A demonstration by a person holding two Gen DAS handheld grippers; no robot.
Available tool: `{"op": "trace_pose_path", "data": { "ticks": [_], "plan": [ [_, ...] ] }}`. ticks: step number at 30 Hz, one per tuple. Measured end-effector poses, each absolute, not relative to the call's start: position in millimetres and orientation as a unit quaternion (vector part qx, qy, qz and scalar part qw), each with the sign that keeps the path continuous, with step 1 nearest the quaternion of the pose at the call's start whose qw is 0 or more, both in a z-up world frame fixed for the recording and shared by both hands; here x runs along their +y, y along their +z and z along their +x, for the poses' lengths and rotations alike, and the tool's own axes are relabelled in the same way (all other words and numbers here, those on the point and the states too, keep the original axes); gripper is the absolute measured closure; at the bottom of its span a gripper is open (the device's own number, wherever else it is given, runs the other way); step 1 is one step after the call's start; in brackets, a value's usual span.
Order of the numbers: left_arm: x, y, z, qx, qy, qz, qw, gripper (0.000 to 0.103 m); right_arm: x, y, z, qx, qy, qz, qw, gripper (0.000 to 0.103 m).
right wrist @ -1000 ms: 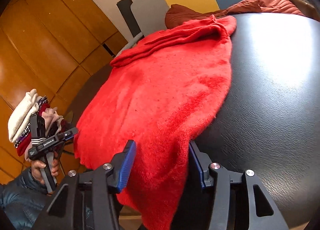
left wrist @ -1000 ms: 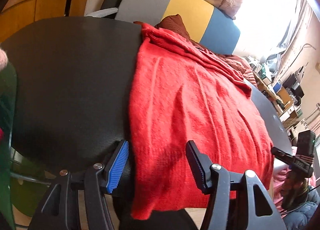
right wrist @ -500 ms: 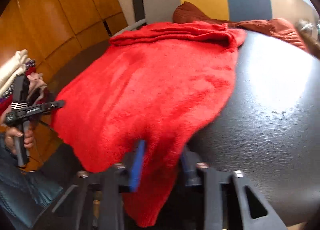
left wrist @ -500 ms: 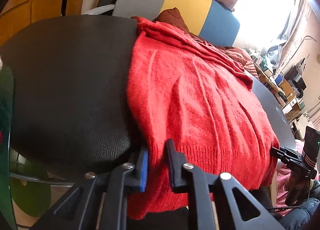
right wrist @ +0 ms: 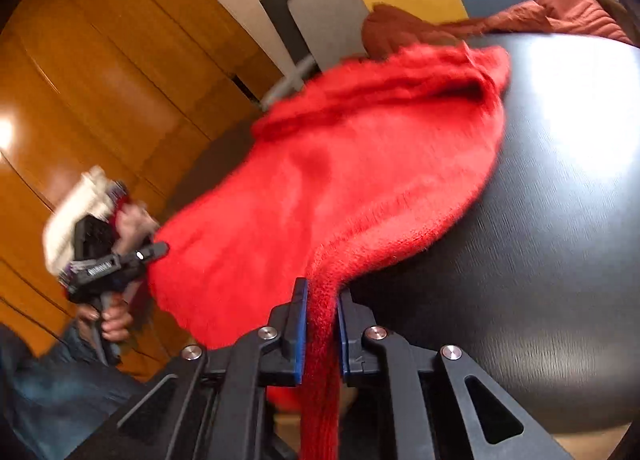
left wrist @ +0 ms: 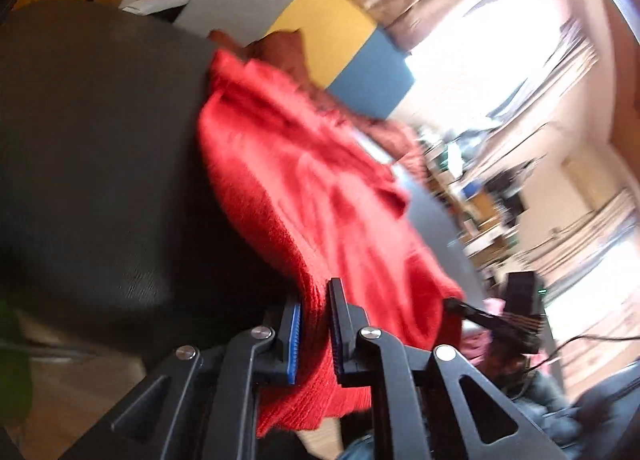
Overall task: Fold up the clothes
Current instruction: 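Lift the hem toward the collar with the right tool while the left tool holds the hem, then lay the held hem onto the collar with both tools and open them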
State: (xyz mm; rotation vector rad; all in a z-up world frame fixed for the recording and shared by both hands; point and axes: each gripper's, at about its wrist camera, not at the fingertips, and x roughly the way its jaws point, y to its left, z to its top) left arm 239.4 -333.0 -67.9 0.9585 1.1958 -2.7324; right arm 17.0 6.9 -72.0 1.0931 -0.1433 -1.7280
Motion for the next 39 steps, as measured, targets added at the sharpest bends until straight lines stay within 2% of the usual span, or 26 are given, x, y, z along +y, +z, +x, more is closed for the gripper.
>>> {"op": "trace_pose_path", "data": {
  "ticks": [7,13,17,22,26,39],
  "plan": [
    [-362,-39,183,0.389,-0.885,0.254,-0.016,0.092,-24,-36,-50,-0.110,-0.731,0.417,0.530,0.092],
    [-402,-31,106,0.372,-0.892,0.257,0.013,0.092,-58,-36,-106,-0.105,-0.752,0.419,0.497,0.092],
    [-435,-42,48,0.363,-0.889,0.277,0.048,0.092,-86,-51,-163,-0.104,-0.761,0.435,0.470,0.092],
    [-460,-84,-8,0.360,-0.868,0.329,0.093,0.091,-108,-84,-209,-0.098,-0.763,0.467,0.435,0.092],
    [-463,-116,-6,0.386,-0.855,0.336,0.091,0.091,-106,-105,-217,-0.112,-0.753,0.480,0.435,0.094],
    [-391,-114,93,0.368,-0.846,0.371,0.102,0.093,-53,-118,-131,-0.113,-0.721,0.508,0.458,0.095]
  ]
}}
